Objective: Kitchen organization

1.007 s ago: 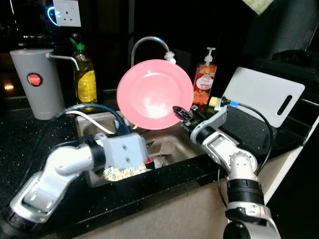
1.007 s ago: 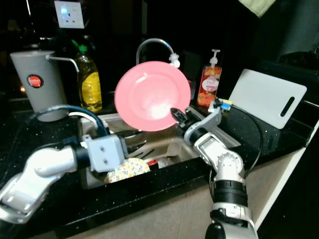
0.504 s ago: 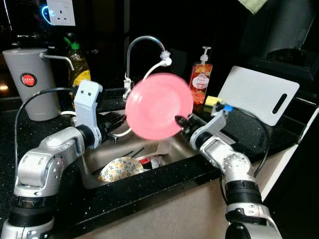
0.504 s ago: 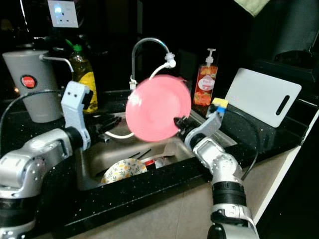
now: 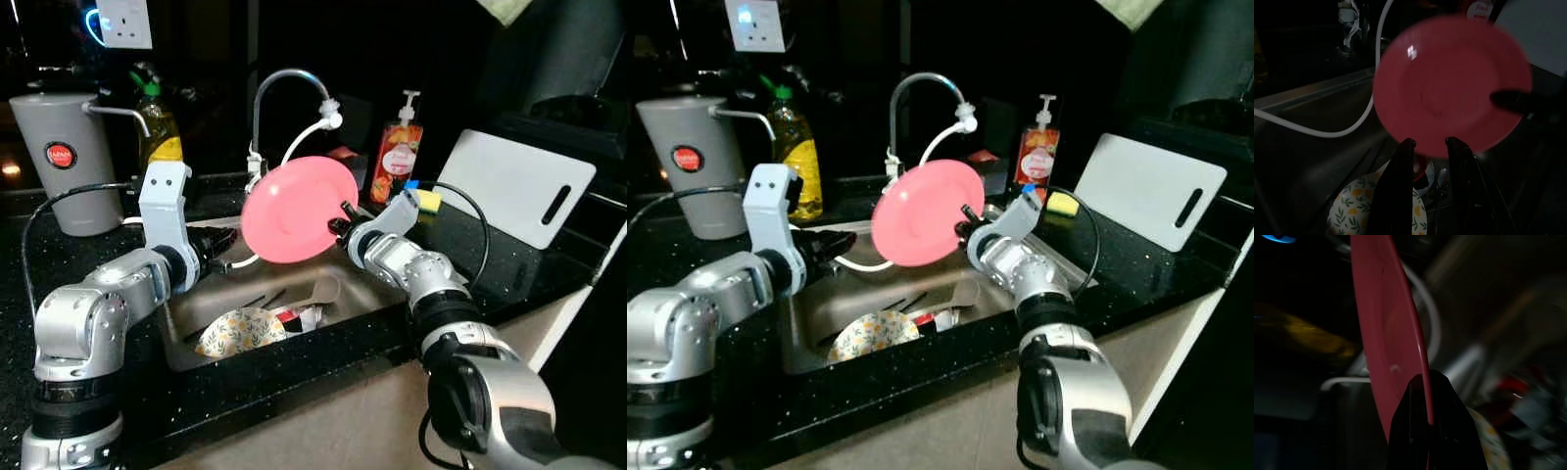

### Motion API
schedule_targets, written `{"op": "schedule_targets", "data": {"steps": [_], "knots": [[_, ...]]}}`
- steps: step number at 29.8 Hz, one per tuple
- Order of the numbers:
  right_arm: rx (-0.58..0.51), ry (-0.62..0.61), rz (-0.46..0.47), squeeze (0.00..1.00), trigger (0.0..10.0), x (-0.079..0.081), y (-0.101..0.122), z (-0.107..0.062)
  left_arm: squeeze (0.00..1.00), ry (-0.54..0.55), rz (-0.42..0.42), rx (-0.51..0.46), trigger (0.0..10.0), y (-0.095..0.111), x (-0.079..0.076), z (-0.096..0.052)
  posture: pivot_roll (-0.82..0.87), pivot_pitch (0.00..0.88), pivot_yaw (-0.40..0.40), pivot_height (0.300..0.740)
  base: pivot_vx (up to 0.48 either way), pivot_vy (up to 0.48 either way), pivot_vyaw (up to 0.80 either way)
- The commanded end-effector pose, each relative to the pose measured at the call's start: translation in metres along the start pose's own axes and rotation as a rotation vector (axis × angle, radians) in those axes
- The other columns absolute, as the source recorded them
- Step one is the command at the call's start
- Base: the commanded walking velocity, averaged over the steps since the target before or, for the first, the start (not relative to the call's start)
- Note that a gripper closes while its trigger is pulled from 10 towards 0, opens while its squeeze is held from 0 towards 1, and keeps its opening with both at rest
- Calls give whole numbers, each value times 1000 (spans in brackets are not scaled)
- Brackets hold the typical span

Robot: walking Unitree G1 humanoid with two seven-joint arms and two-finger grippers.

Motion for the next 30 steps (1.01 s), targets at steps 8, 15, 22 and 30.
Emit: {"op": "schedule_targets", "data": {"steps": [8,15,22,30], "knots": [[-57,-199,5,0,10000,-44,12,-2,0,14,-4,20,10000,-3,-8,0,7,0,-94,740,0,0,0],[-53,-288,-64,424,10000,-73,10,-6,0,27,-8,41,10000,-9,-8,1,-6,1,-85,740,0,0,0],[-298,66,-35,851,10000,-6,67,-10,0,23,-9,48,10000,-10,-11,2,-7,3,-78,740,0,0,0],[-521,337,-65,0,10000,51,130,-43,0,29,-11,46,10000,-9,-9,1,-12,3,-73,740,0,0,0]]}}
Point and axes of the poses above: a point about 5 cm out from each wrist's last joint towards the gripper, its own z axis pointing out of the wrist towards the gripper, its own y axis along the axis of the wrist's last joint, x = y × z, the point moved 6 cm from there along z, pointing out of the wrist towards the gripper, and after that the axes turned 3 degrees about -z, right-handed, at the moved point
